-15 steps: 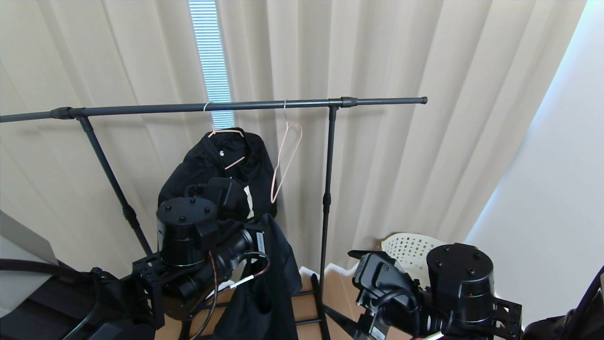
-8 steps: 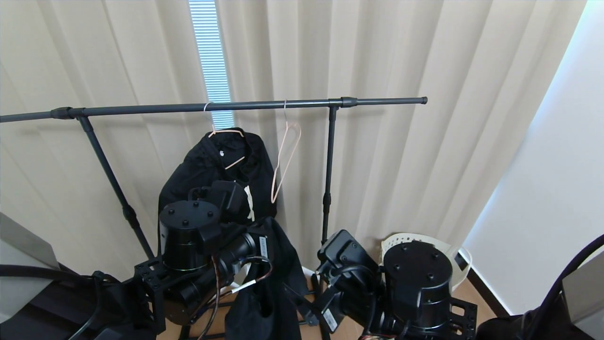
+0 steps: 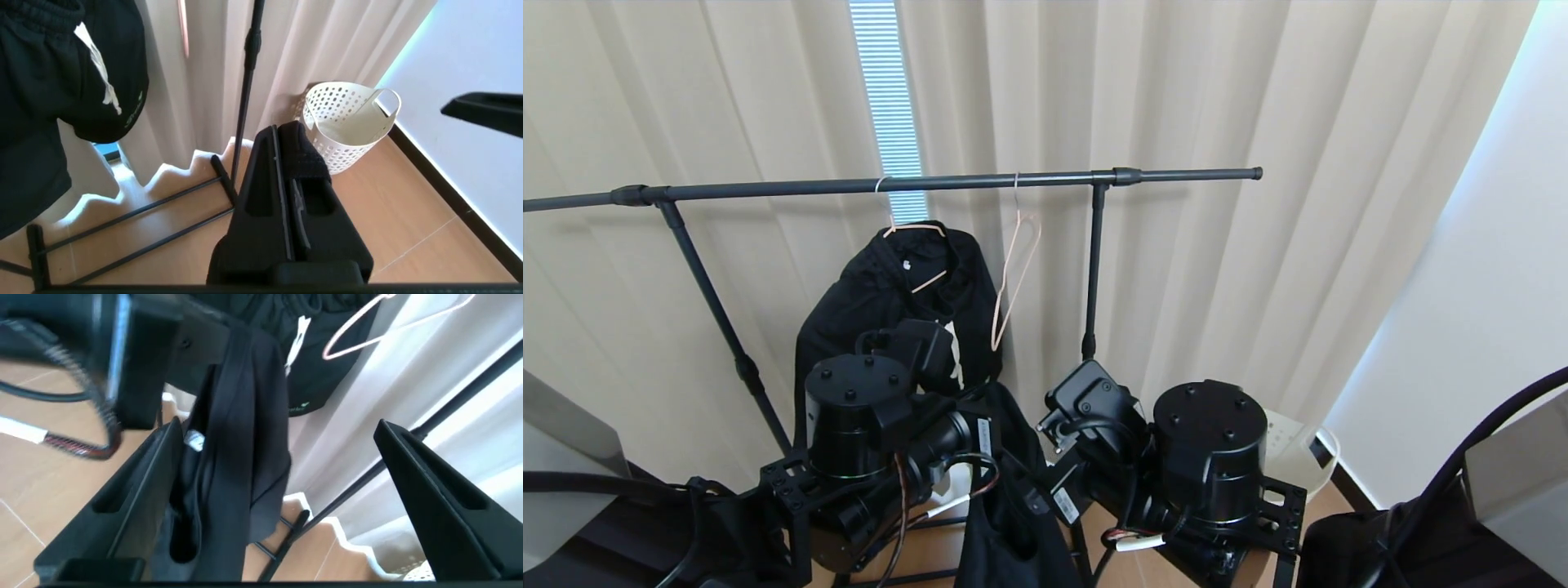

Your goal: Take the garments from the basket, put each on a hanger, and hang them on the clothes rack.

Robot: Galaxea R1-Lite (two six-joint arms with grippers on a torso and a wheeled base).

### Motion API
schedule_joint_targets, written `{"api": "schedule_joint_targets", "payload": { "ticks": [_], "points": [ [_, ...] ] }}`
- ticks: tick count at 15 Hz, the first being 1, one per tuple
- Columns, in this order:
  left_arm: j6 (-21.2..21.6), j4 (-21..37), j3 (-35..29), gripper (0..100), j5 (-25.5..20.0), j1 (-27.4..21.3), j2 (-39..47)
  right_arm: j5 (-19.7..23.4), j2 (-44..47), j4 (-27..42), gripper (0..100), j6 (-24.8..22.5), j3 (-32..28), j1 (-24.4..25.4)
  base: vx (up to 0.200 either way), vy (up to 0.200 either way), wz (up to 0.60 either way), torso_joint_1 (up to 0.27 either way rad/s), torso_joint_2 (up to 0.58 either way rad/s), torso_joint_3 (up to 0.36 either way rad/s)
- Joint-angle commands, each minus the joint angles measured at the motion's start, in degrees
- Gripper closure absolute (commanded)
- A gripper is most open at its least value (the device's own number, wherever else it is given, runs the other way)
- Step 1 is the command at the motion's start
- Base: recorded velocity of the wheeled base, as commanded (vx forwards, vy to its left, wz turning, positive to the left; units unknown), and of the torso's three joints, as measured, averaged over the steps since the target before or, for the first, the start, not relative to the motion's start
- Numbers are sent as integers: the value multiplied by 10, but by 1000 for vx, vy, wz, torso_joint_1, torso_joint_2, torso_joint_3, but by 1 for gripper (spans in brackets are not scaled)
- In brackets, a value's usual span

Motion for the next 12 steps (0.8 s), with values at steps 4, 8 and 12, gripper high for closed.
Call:
{"api": "schedule_joint_targets", "payload": {
  "ticks": [4,8,12],
  "points": [
    [0,0,3,100,1,-10,1,-23,45,3,0,-1,-49,-2,0,0,0,0,0,0],
    [0,0,5,100,1,-10,-2,-24,76,1,0,-1,-85,-18,0,0,0,0,0,0],
    [0,0,5,100,1,-12,-2,-25,92,2,0,-1,-109,-36,0,0,0,0,0,0]
  ]
}}
